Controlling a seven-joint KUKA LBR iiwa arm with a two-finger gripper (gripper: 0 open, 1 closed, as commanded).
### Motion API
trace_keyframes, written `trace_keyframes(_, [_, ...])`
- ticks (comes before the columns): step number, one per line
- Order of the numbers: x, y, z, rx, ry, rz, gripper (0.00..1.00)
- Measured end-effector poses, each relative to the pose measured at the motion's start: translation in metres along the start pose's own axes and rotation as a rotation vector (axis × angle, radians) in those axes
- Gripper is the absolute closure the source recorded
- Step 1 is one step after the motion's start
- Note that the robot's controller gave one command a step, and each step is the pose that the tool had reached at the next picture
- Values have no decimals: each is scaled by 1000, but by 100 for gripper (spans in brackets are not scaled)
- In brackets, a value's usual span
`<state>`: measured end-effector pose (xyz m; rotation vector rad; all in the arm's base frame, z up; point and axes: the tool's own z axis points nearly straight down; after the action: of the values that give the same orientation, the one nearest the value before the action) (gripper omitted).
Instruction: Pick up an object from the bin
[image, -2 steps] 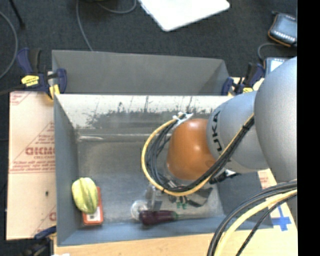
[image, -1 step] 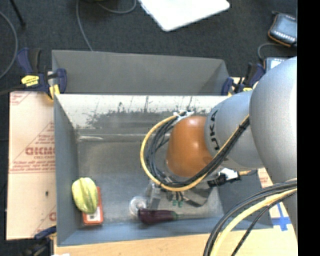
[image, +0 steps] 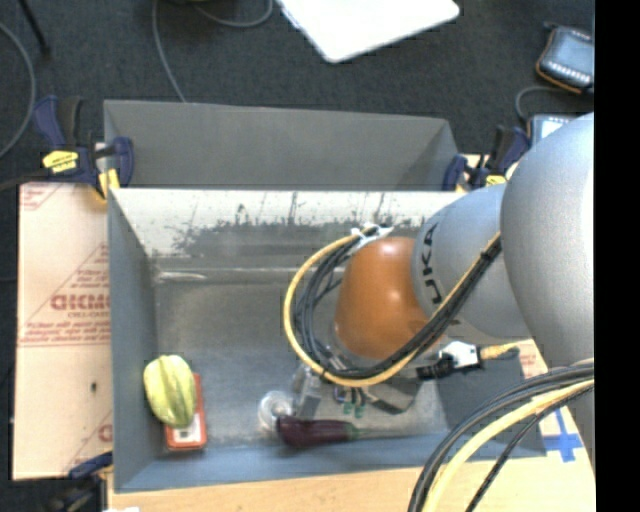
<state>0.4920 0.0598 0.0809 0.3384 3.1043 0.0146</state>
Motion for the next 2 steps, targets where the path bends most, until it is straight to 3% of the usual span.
trace_keyframes(1, [2,33,1,11,2,146,100])
trace_keyframes(2, [13,64,3,-4,-18,151,100])
